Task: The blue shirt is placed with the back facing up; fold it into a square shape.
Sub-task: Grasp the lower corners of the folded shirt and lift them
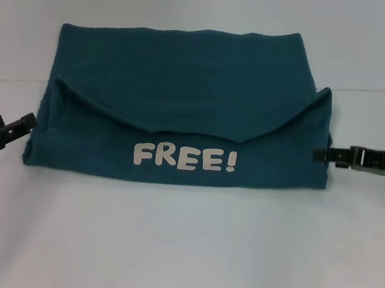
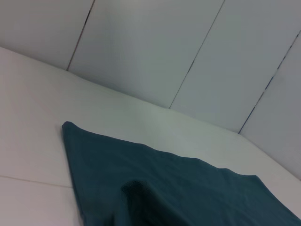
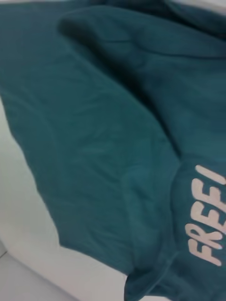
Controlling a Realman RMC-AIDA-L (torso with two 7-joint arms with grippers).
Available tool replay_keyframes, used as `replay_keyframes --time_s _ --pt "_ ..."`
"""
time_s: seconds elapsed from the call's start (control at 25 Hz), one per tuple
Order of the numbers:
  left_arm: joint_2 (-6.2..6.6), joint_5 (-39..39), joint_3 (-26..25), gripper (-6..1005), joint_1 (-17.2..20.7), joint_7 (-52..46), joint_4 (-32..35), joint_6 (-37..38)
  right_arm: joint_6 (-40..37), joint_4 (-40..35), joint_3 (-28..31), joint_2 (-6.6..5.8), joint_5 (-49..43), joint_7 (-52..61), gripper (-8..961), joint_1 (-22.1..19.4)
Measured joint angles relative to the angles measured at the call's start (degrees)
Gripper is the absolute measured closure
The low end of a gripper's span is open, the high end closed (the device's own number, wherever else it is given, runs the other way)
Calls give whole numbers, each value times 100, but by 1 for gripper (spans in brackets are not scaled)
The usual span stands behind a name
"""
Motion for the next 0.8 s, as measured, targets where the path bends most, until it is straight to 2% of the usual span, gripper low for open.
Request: replay_keyframes --time_s 0.24,0.56,0.8 --pt "1 38 34 112 -12 0 0 0 12 22 9 53 -17 25 210 -107" --pt "-4 38 37 111 -14 -4 -15 2 373 28 -132 268 -19 -12 214 -38" --pt "-8 38 43 111 -8 -13 -20 2 524 69 -262 314 -27 17 219 -23"
